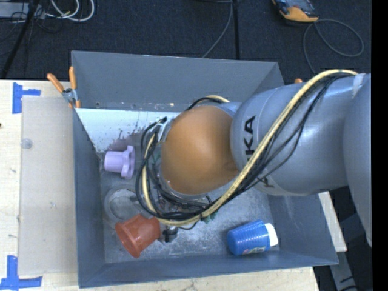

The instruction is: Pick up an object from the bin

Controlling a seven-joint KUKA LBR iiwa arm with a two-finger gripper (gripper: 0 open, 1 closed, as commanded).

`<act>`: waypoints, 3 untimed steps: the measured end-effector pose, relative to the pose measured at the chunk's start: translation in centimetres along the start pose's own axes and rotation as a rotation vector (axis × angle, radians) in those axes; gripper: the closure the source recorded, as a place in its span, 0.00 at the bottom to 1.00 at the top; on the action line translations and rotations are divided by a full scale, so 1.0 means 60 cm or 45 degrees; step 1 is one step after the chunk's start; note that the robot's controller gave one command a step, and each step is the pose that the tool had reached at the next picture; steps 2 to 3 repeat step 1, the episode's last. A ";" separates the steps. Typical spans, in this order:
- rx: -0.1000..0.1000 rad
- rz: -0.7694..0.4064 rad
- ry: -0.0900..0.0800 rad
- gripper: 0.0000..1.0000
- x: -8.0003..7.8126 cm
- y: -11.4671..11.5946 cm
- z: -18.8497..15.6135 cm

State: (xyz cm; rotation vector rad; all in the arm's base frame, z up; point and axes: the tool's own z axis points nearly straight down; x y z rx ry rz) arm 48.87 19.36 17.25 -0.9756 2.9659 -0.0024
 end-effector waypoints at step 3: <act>0.005 0.020 -0.009 1.00 -0.003 -0.013 -0.054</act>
Offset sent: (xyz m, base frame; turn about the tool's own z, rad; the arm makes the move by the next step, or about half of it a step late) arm 0.0102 -0.0126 -0.1025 -0.0583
